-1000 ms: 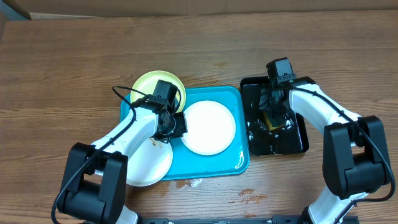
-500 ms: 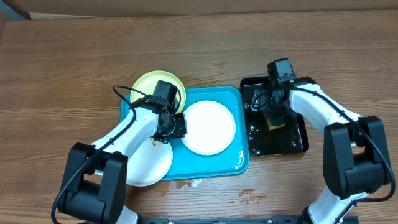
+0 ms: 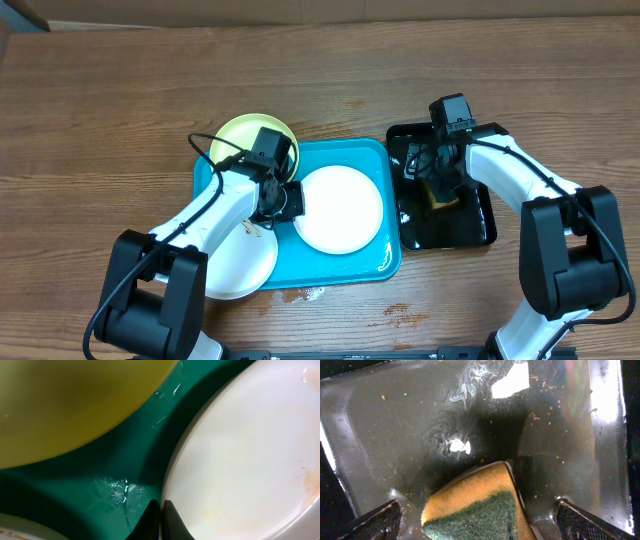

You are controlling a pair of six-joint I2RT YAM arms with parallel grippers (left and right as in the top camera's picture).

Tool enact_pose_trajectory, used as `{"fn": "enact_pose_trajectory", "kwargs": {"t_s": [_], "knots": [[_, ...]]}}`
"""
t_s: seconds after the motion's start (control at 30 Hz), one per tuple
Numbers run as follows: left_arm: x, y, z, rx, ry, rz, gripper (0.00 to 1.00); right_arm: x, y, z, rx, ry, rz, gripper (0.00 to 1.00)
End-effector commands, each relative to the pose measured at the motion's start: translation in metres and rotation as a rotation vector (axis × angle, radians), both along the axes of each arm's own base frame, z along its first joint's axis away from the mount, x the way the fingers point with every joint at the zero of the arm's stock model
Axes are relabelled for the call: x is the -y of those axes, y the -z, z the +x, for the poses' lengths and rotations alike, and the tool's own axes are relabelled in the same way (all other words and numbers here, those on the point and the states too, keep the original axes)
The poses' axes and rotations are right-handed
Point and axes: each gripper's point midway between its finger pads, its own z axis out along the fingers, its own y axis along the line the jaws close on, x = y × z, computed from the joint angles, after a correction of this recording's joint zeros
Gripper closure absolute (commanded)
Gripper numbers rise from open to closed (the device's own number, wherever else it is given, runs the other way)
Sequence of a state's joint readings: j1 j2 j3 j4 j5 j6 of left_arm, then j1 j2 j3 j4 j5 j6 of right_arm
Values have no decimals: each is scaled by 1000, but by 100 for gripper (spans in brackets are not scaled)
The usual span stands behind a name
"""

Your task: Clean dirty plates on tray and stack at the side

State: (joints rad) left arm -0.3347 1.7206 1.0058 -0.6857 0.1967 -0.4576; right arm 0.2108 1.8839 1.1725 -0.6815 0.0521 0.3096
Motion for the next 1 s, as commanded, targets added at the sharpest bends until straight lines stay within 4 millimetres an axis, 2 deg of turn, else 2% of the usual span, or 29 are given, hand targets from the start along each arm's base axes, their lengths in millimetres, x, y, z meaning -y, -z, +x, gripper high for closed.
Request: {"fn": "enact_pose_trajectory", "kwargs": {"t_s": [0.0,0.2,0.4,0.6,0.77,0.97], "knots": [[1,-24,23,93,38,63,96,1,-5,6,21,2,-3,0],[-5,-53,35,161,64,206,96,1,-5,6,21,2,-3,0],[7,-88,46,252,118,308,96,1,-5,6,21,2,-3,0],[8,-130,60,396,137,491,96,1,-5,6,21,2,-3,0],[18,-160,62,525,152,605,96,1,-5,6,21,2,-3,0],[24,-197,58,711,162,838,96,1,-5,6,21,2,-3,0]]}}
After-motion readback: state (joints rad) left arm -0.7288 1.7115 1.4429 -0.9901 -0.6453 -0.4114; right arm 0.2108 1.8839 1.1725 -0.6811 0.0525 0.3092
